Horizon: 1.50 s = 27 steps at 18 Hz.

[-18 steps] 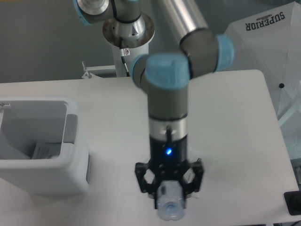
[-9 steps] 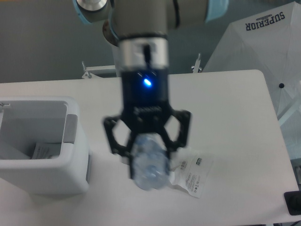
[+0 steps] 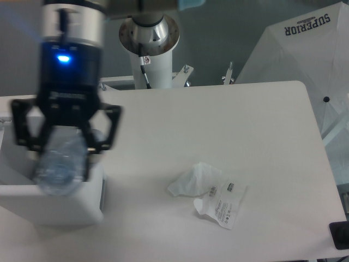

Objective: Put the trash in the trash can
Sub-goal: 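Lift the bottle and carry it over the white trash bin, then lower the bottle into the bin and open the gripper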

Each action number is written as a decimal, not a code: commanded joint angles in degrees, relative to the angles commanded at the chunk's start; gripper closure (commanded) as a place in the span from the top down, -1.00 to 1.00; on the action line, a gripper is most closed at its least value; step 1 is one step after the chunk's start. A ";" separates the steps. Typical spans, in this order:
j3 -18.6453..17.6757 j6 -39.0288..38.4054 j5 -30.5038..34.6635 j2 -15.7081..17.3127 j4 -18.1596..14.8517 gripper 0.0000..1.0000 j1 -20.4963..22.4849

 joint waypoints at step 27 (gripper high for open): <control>-14.67 0.00 0.35 4.92 -0.26 0.99 5.59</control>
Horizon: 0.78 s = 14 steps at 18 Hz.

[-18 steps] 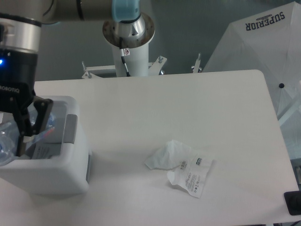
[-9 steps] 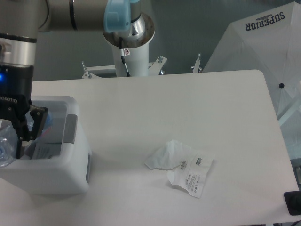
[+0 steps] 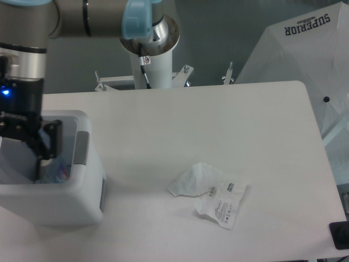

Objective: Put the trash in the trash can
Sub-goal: 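Lower the bottle into the bin and open the gripper, then move the gripper back over the tissue and paper packet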

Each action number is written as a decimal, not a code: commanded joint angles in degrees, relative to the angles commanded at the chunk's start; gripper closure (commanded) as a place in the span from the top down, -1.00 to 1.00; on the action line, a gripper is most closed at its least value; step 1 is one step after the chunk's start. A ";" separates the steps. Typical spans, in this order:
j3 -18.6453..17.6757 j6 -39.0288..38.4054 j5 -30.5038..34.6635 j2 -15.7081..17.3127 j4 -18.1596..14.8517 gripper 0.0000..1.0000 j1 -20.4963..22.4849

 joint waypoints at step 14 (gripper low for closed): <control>-14.76 40.79 10.54 -3.95 0.09 0.99 19.01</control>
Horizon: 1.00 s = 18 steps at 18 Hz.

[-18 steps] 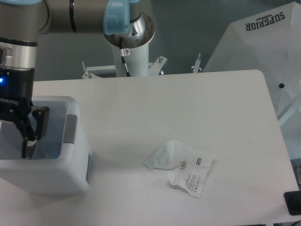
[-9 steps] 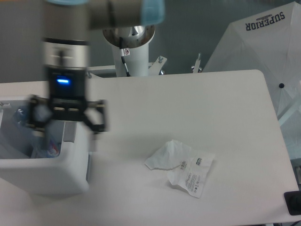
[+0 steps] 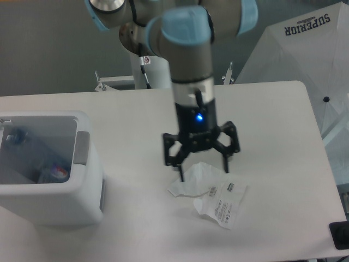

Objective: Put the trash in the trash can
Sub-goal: 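Move the gripper back over the tissue and paper packet, then lower the gripper and pinch the crumpled tissue with the paper packet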

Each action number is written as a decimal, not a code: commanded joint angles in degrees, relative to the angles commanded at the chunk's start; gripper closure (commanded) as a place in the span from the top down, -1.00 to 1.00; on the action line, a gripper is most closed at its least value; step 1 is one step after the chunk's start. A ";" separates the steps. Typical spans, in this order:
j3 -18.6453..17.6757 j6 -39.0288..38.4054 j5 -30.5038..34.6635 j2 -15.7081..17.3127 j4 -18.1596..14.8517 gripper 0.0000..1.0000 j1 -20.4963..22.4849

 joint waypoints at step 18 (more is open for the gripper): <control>-10.64 16.51 8.35 -6.59 0.53 0.99 -3.77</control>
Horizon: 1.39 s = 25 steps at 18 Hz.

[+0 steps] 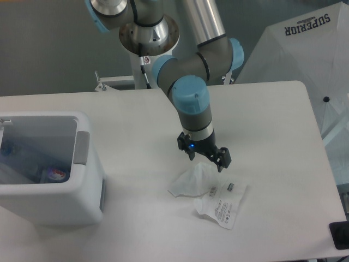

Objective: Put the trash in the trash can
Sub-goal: 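Lower the gripper and pinch the crumpled tissue with the paper packet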

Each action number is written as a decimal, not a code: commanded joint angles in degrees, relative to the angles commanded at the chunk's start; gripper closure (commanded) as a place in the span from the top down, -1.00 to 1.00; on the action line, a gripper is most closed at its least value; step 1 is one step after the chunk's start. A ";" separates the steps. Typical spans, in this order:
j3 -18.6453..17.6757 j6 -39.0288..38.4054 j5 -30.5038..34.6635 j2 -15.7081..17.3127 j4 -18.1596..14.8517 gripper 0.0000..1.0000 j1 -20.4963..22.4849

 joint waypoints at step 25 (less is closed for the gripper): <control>0.96 -0.70 3.79 -3.78 0.09 -0.04 -1.41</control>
